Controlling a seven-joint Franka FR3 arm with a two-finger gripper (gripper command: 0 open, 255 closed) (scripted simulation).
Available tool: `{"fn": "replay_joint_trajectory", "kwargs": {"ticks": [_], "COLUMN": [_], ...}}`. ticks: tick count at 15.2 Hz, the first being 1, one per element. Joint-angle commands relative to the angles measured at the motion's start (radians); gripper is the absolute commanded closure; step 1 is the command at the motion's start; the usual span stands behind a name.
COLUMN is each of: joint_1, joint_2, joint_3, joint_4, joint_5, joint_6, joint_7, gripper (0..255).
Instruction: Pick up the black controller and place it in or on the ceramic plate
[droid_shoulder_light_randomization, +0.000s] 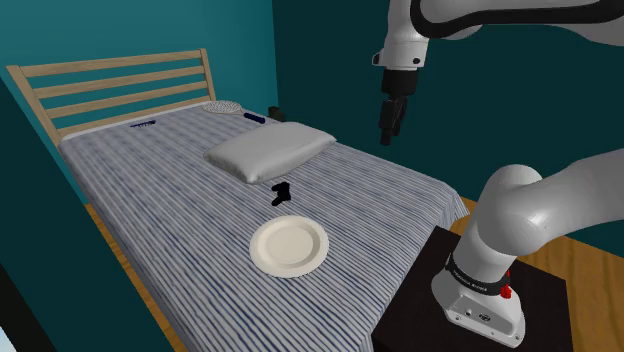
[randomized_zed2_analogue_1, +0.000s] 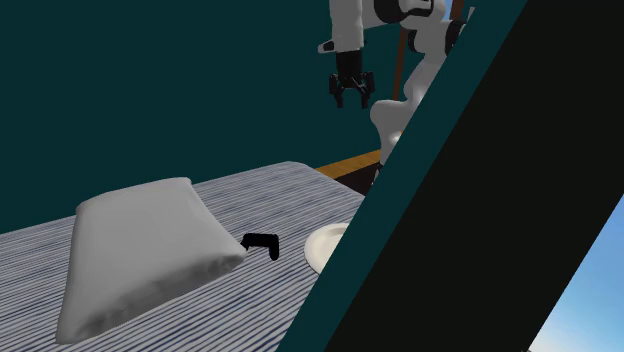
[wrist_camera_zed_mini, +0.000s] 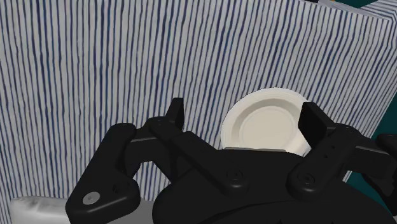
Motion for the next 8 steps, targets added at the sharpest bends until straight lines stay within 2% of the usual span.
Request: {"fn": "replay_joint_trajectory", "kwargs": {"ticks": [1, 8], "joint_1": [0.0, -0.005], "joint_2": [0.0, 0.213], "joint_3": [0.0, 0.05], "joint_4": [0.0, -0.012], "joint_5": [0.0, 0.024], "joint_6": [0.0, 0.245], "joint_7": [0.0, 0.082], "gripper": [0, 0]}}
